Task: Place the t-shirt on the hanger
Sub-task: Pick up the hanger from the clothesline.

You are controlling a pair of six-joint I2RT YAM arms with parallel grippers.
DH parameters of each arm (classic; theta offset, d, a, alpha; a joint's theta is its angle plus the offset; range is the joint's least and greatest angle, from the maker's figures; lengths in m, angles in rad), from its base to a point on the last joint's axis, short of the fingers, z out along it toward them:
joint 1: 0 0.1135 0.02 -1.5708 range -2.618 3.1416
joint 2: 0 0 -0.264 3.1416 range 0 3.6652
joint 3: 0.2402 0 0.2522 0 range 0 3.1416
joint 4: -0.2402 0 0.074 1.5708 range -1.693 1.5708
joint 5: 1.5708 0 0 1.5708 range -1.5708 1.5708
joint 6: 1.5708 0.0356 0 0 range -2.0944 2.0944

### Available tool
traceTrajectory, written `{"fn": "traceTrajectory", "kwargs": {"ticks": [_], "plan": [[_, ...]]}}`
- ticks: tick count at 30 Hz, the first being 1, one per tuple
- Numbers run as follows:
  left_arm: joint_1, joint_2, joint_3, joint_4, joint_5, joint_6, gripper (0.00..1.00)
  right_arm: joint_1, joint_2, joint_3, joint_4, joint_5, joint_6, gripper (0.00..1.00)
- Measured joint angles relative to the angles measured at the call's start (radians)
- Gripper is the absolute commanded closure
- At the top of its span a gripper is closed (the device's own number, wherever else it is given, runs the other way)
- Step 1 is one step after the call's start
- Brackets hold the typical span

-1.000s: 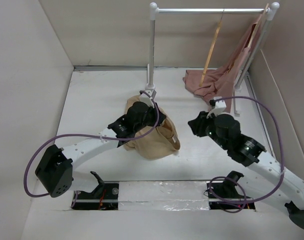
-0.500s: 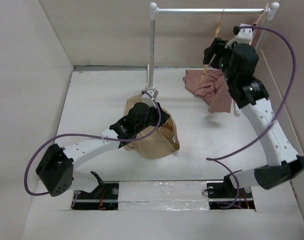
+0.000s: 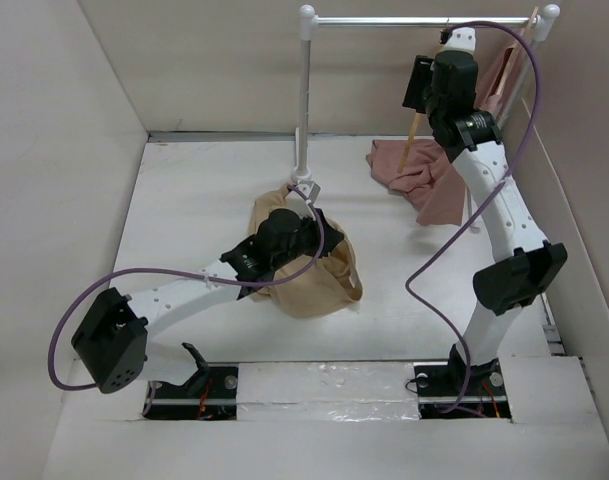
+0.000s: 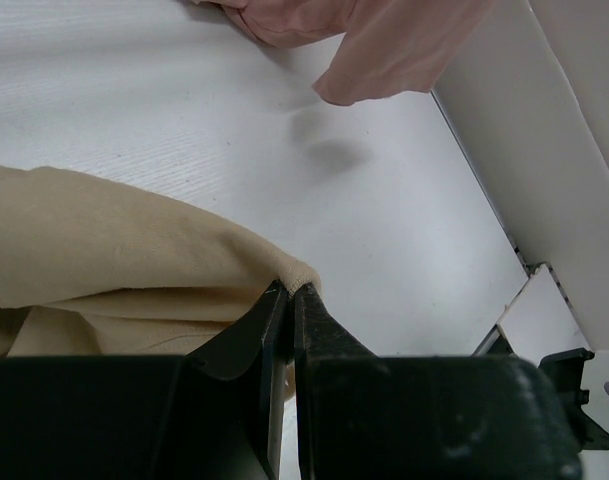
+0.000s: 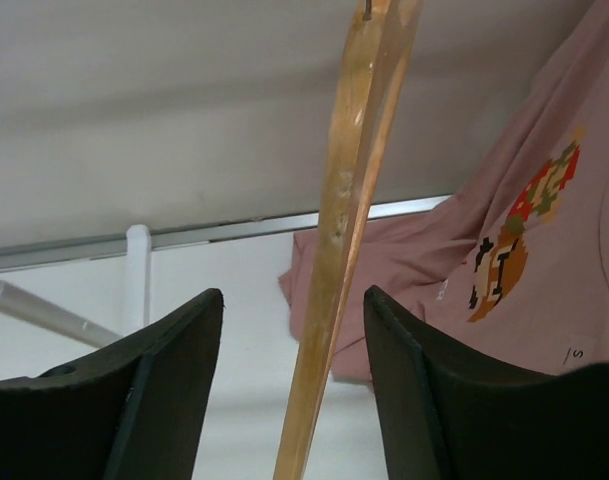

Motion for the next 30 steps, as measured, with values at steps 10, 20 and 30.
{"fn": "traceTrajectory", "kwargs": {"ticks": [10, 20, 30], "plan": [[0.000, -0.003, -0.011, 0.006, -0.001, 0.000, 1.00, -0.048, 0.081, 0.058, -0.014, 0.064, -0.031, 0.46], [0.000, -0.003, -0.011, 0.007, -0.001, 0.000, 1.00, -0.058, 0.096, 0.052, -0.002, 0.079, -0.046, 0.92], [0.000, -0.003, -0.011, 0.007, -0.002, 0.000, 1.00, -0.058, 0.030, -0.051, 0.076, 0.080, -0.060, 1.00]]}}
